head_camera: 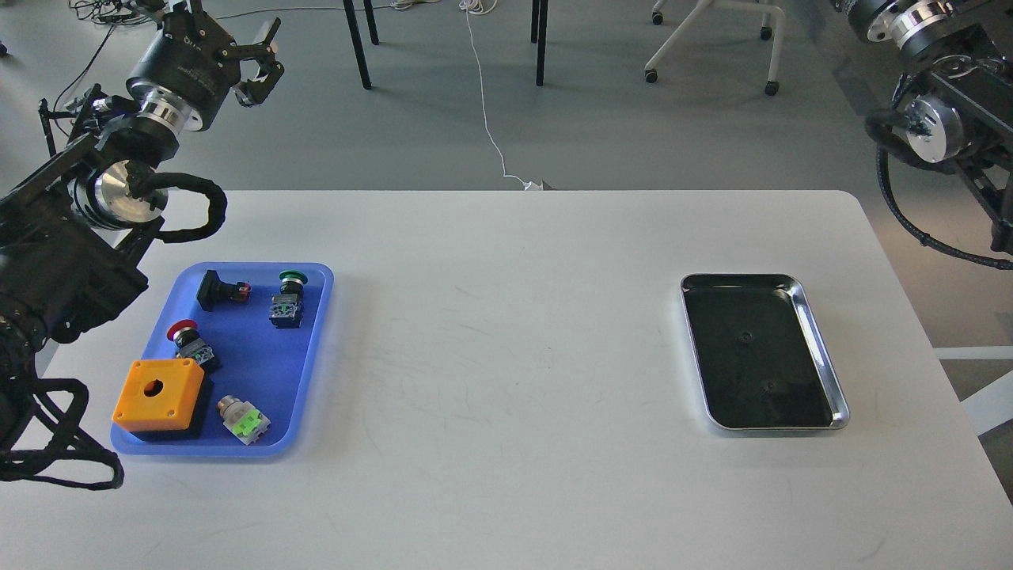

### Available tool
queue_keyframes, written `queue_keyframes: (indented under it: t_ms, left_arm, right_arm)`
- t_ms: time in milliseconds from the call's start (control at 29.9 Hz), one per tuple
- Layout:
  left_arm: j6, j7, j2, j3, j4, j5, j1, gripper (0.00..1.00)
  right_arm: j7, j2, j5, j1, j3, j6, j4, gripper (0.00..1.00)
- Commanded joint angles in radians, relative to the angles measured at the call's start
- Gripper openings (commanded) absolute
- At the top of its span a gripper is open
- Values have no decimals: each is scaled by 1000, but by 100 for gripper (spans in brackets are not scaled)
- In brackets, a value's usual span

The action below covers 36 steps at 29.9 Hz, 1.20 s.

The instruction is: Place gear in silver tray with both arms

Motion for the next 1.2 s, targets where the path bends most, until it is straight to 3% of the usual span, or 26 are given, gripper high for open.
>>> queue_keyframes:
  t_ms: [0,201,301,401,602,869,1003,1170]
  left_arm:
    - [0,0,-6,-27,2,-11,1,98]
    - [0,1,-5,-36,3,-23,7,99]
    - [0,0,-3,-38,3,-29,9,98]
    - [0,1,-3,-38,5,-61,12,98]
    - [0,1,-5,-38,9,-129,32,99]
    - [0,12,-42,-39,35,-138,49,98]
    - [0,47,-57,-39,43,-140,50,98]
    - [0,49,-109,-47,63,-141,90,99]
  right_arm:
    - [0,1,146,-4,-1,2,0,99]
    - [0,3,297,-9,1,8,0,99]
    - [0,6,393,-24,8,78,0,99]
    - [0,9,482,-43,42,136,0,99]
    - [0,53,558,-116,180,147,0,99]
    - [-159,136,616,-228,465,158,-67,99]
    - [-168,176,618,-231,509,239,-159,99]
    - [-168,236,638,-291,518,276,-188,99]
